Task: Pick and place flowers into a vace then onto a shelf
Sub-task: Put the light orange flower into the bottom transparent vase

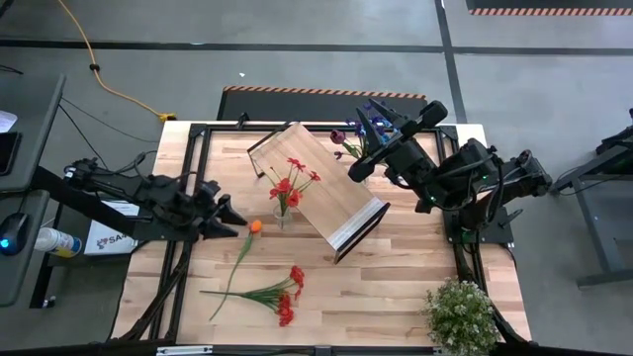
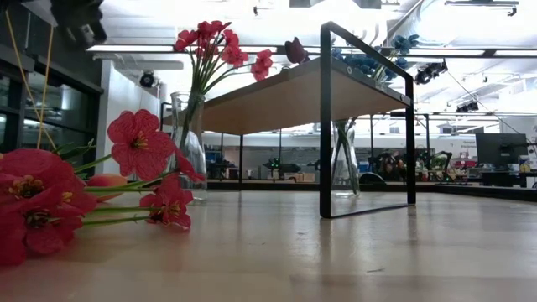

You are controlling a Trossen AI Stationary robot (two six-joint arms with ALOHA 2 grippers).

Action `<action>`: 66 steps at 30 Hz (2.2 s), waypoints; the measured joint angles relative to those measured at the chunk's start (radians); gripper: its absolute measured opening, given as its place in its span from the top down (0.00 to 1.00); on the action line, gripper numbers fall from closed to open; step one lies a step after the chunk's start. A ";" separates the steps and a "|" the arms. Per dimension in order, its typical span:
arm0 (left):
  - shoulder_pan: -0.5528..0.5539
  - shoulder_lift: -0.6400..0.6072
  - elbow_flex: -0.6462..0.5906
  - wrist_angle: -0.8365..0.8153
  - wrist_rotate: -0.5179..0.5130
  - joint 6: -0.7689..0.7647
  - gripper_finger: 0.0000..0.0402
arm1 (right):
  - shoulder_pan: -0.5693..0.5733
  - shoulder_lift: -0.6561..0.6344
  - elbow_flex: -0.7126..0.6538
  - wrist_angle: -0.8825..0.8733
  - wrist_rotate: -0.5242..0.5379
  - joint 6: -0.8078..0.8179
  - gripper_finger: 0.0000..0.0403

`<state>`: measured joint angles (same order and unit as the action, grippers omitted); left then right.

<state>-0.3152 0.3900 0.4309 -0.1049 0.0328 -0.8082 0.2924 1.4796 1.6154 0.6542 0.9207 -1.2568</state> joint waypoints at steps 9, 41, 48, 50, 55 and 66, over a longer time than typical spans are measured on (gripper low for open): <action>0.000 0.001 0.074 -0.361 0.096 -0.224 0.25 | 0.000 0.000 0.000 -0.001 0.000 0.052 0.75; 0.000 0.362 0.224 -0.766 0.198 -0.506 0.25 | 0.000 0.000 0.000 -0.008 0.000 0.053 0.75; 0.000 0.436 0.225 -0.758 0.197 -0.505 0.25 | 0.000 0.000 0.000 -0.022 0.000 0.053 0.75; 0.000 0.451 0.225 -0.760 0.192 -0.500 0.25 | 0.000 0.000 0.000 -0.031 0.000 0.068 0.75; 0.000 0.491 0.225 -0.767 0.165 -0.484 0.25 | 0.000 0.000 0.000 -0.048 0.000 0.106 0.75; 0.000 0.602 0.225 -0.766 0.117 -0.473 0.25 | 0.002 0.000 0.000 -0.052 0.000 0.107 0.75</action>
<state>-0.3149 0.9919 0.6556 -0.8707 0.1501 -1.2810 0.2947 1.4796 1.6154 0.6020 0.9210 -1.1496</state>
